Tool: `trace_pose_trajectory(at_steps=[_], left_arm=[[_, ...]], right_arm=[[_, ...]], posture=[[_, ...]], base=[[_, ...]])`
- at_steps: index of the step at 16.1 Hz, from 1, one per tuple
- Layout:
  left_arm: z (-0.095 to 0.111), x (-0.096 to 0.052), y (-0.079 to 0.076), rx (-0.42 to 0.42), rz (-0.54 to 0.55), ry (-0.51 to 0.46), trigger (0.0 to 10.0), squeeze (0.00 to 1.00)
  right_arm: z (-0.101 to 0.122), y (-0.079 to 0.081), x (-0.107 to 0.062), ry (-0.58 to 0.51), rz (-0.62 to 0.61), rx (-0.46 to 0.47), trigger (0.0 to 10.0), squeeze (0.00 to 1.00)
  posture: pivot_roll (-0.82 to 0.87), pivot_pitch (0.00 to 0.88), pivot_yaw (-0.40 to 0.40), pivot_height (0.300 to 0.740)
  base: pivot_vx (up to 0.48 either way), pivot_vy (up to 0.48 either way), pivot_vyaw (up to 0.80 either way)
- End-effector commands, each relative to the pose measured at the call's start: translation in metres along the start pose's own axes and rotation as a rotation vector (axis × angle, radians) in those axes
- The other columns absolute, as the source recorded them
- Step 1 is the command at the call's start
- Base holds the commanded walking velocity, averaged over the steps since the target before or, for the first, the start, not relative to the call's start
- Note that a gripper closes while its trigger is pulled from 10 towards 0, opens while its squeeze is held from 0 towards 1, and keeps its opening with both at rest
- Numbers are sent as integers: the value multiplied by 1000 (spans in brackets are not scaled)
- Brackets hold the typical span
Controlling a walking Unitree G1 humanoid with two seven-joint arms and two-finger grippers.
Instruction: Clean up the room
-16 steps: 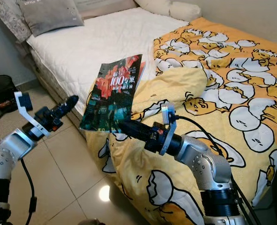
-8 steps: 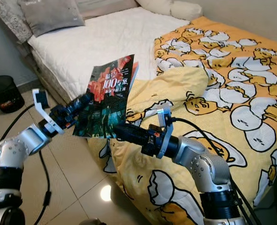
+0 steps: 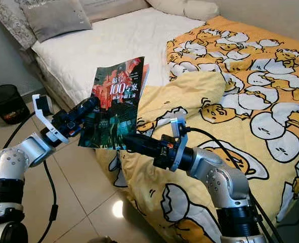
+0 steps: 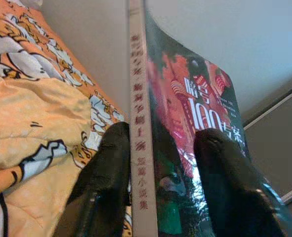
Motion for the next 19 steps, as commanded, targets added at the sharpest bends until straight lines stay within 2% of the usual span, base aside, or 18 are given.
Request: trace_pose_trajectory(at_steps=[1, 5, 10, 11, 12, 14, 15, 16, 18, 19], left_arm=[[-6, 0, -3, -32, -20, 21, 0, 0], [-13, -4, -14, -53, -65, 62, 0, 0], [-12, -3, -30, -47, -116, 59, 0, 0], [-11, -3, -33, -40, -123, 58, 0, 0], [-9, -3, -37, -31, -134, 57, 0, 0], [-6, -3, -42, -24, -145, 56, 0, 0], [-5, -3, -43, -23, -148, 56, 0, 0], [-5, -2, -44, -25, -150, 56, 0, 0], [-6, 1, -46, -27, -159, 62, 0, 0], [-6, 2, -47, -30, -164, 64, 0, 0]], right_arm=[[9, 5, 8, -24, 37, -34, 0, 0], [6, -1, 6, -3, 1, -52, 0, 0], [6, -5, 7, 8, -14, -72, 0, 0], [7, -6, 8, 9, -19, -82, 8314, 0], [6, -9, 11, 21, -33, -100, 10000, 0], [5, -11, 13, 15, -34, -75, 10000, 0], [8, -11, 14, 1, -32, -65, 10000, 839], [10, -11, 15, -12, -27, -56, 10000, 1000], [10, -9, 16, -22, -24, -57, 10000, 1000], [9, -10, 18, -18, -35, -67, 10000, 427]], posture=[[-10, 0, 99, 740], [-28, 0, 109, 740], [-19, 0, 104, 740], [-14, 0, 102, 740], [-10, 0, 100, 740], [-7, 0, 101, 740], [-14, 0, 108, 740], [-15, 0, 109, 740], [-17, 0, 110, 740], [-17, 0, 110, 740]], base=[[0, 0, 0], [0, 0, 0], [0, 0, 0], [0, 0, 0], [0, 0, 0], [0, 0, 0], [0, 0, 0], [0, 0, 0], [0, 0, 0], [0, 0, 0]])
Point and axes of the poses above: a point about 5 cm out from each wrist's last joint towards the gripper, its own x axis pointing out of the wrist towards the gripper, its own z axis along the axis of the wrist's last joint, y = z × x, the point moved 5 cm from there along x, pointing out of the wrist towards the gripper, and after that the axes turned 15 degrees about -x, right-handed, at the moved point
